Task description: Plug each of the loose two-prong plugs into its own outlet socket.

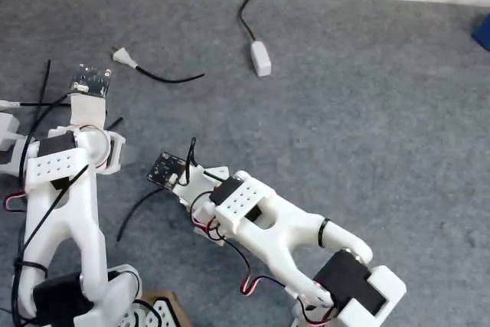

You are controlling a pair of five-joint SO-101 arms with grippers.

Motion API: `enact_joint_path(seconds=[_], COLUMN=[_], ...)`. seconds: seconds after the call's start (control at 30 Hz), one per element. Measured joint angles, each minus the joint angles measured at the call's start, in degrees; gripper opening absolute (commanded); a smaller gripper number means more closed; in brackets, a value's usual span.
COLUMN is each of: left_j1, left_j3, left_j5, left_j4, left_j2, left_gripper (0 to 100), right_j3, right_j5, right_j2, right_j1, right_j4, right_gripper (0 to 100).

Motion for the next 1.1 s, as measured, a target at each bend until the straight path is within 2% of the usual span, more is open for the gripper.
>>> enact_joint_path(seconds=[0.3, 0.57, 0.77, 0.9, 1.1], left_j1=[0.0, 0.0, 0.0, 0.0, 0.0], left_j3=[0.0, 0.9, 0.9, 0.9, 0.9], left_j5=[0.0, -0.5, -0.5, -0.5, -0.5], left_j4=[0.0, 0.0, 0.0, 0.0, 0.0], left_j2=[0.0, 0.0, 0.0, 0.0, 0.0], left_gripper=[37, 37, 37, 37, 37], right_j3=[-2.4, -2.4, -2.4, -2.4, -5.2], right_j5=[0.0, 0.0, 0.0, 0.0, 0.0], right_j2=[0.1, 0.1, 0.1, 0.2, 6.4], right_j1=[-3.3, -3.9, -3.9, -3.9, -4.7], right_j4=[-0.9, -1.1, -1.2, -4.9, -6.6], right_gripper=[2.9, 20.7, 20.7, 20.7, 20.7])
